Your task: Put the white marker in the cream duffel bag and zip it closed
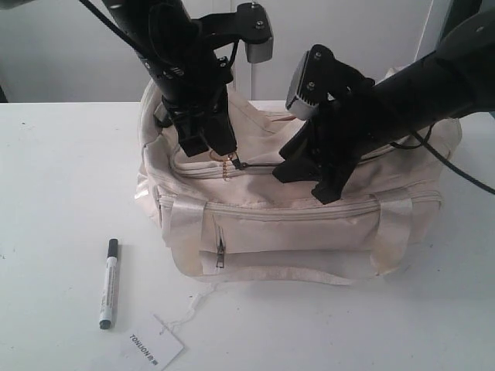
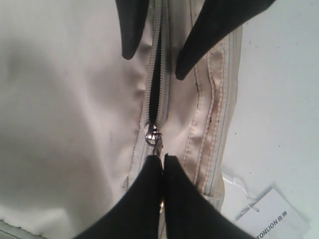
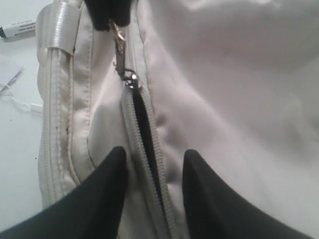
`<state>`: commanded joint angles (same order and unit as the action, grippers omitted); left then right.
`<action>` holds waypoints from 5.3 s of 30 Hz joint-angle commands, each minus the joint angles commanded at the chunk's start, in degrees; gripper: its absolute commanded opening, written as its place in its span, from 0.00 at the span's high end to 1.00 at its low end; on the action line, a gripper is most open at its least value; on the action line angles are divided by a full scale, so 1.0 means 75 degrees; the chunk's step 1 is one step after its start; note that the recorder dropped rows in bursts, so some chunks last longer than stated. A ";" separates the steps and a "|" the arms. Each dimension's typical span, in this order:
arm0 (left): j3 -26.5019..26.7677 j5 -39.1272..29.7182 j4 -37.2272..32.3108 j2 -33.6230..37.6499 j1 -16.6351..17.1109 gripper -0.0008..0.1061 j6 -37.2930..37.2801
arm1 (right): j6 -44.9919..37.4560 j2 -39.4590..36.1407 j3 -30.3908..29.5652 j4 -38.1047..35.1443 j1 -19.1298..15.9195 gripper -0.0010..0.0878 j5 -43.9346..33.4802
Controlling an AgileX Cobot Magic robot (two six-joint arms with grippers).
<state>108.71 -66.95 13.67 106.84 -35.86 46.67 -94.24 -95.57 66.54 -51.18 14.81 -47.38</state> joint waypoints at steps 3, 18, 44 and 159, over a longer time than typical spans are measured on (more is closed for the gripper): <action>0.0000 0.0015 0.0000 0.0000 0.0000 0.99 0.0000 | 0.0000 0.0000 0.0000 0.0126 0.0000 0.74 -0.0155; 0.0000 -0.0069 -0.0180 0.0000 0.0000 0.99 -0.0031 | 0.0283 0.0192 0.0000 0.0424 0.0000 0.99 0.0058; -0.0012 -0.0402 -0.1932 0.0097 0.0371 0.99 -0.1283 | 0.0283 0.0648 0.0000 0.0506 0.0000 0.99 0.0035; -0.0012 -0.0402 0.1622 -0.0388 0.1674 0.99 -0.0364 | -0.0407 -0.0125 0.0000 -0.1177 0.1527 0.45 0.2304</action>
<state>108.62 -69.96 25.83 103.93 -23.31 43.95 -97.30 -96.51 66.54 -60.01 26.27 -30.10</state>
